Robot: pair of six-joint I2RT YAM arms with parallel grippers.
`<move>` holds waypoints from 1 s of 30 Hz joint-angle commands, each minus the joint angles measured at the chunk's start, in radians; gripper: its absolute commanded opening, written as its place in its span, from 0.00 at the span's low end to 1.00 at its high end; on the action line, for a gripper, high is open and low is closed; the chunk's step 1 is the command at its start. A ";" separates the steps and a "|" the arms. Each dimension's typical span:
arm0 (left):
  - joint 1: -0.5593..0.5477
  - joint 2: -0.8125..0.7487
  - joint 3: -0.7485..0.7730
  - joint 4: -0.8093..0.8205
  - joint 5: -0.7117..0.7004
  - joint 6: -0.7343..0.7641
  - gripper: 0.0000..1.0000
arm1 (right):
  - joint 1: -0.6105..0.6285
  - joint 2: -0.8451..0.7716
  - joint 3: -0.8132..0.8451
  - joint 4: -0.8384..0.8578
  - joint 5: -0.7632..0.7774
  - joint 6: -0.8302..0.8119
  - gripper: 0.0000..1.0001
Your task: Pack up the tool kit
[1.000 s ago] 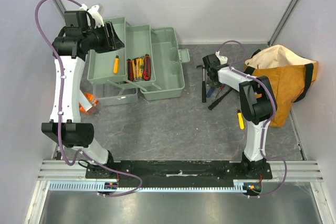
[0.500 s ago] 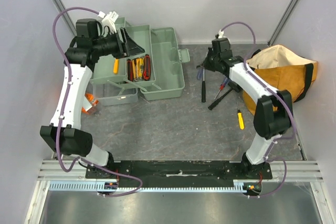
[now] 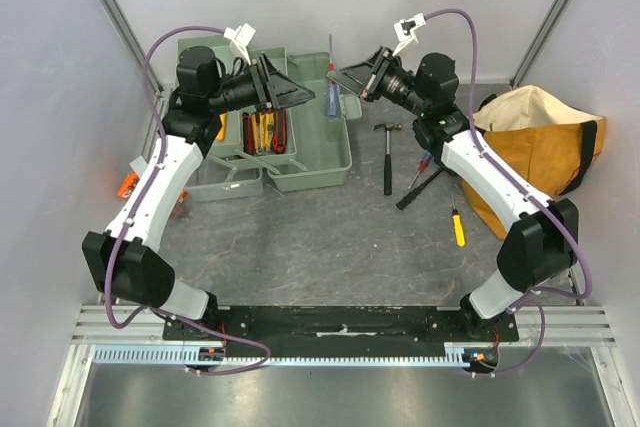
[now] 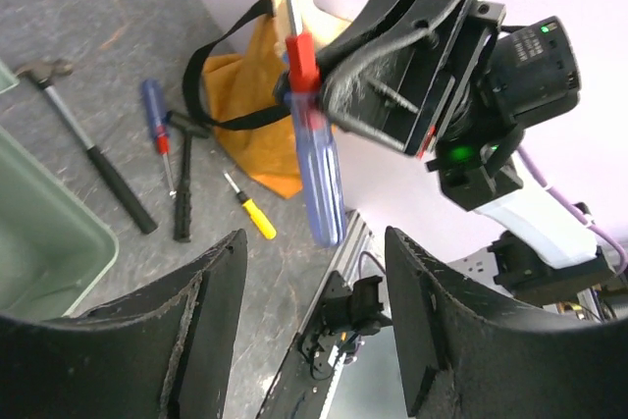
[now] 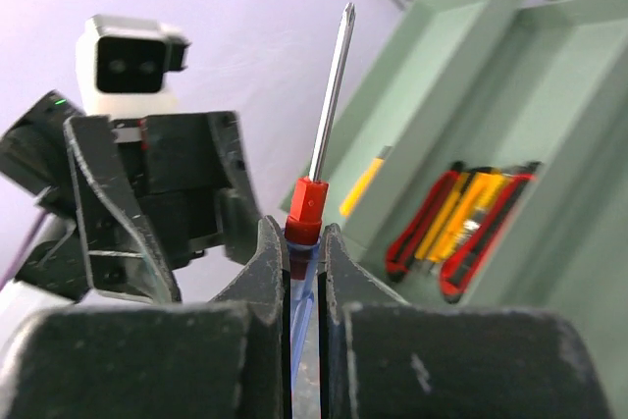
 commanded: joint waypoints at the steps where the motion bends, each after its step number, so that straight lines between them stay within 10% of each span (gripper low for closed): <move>1: -0.036 -0.005 0.018 0.202 0.051 -0.102 0.64 | 0.052 -0.023 -0.008 0.209 -0.083 0.100 0.02; 18: -0.082 -0.029 -0.038 0.255 0.134 -0.069 0.52 | 0.092 0.012 0.017 0.268 -0.070 0.137 0.06; 23: -0.087 -0.029 -0.047 0.250 0.142 -0.061 0.26 | 0.094 0.031 0.034 0.276 -0.076 0.145 0.09; 25: -0.087 -0.034 -0.042 0.226 0.125 -0.040 0.05 | 0.094 0.032 0.032 0.270 -0.070 0.146 0.19; 30: -0.084 -0.034 0.065 -0.117 -0.043 0.188 0.02 | 0.086 -0.015 -0.048 0.217 0.034 0.063 0.65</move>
